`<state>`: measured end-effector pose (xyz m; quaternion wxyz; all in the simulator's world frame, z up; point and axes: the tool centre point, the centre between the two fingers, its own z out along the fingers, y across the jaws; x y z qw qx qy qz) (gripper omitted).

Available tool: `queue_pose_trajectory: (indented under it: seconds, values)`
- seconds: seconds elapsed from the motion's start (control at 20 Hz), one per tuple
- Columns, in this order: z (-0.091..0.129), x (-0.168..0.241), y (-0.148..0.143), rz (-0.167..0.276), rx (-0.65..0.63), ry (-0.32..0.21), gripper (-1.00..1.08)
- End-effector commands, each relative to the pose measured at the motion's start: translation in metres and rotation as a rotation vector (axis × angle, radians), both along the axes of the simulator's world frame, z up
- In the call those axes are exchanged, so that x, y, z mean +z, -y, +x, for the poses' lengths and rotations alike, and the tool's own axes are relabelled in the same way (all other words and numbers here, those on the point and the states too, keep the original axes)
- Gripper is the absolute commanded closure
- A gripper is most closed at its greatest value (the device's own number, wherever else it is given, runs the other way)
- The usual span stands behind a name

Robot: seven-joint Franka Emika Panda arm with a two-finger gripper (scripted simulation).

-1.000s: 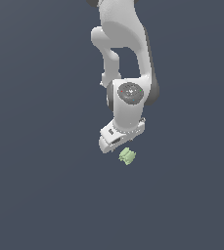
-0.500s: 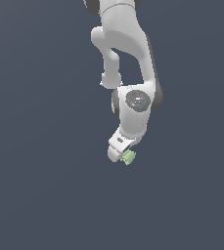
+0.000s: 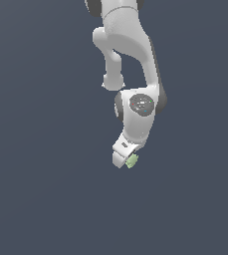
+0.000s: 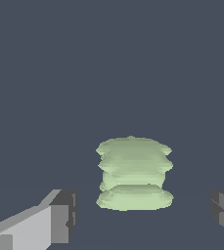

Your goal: Pick up the object and move it to a goal position.

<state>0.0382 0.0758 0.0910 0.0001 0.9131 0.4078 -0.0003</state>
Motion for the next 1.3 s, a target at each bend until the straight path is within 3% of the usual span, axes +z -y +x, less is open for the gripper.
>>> queue_pose_trajectory:
  seconds: [0.0,0.7,0.75,1.25]
  values:
    - [0.0,-0.003,0.0,0.0,0.0,0.0,-0.92]
    - [0.0,-0.05,0.0,0.0,0.005,0.0,-0.92]
    - [0.0,-0.05,0.0,0.0,0.005,0.0,1.08]
    - [0.0,-0.05,0.0,0.0,0.005,0.0,1.08]
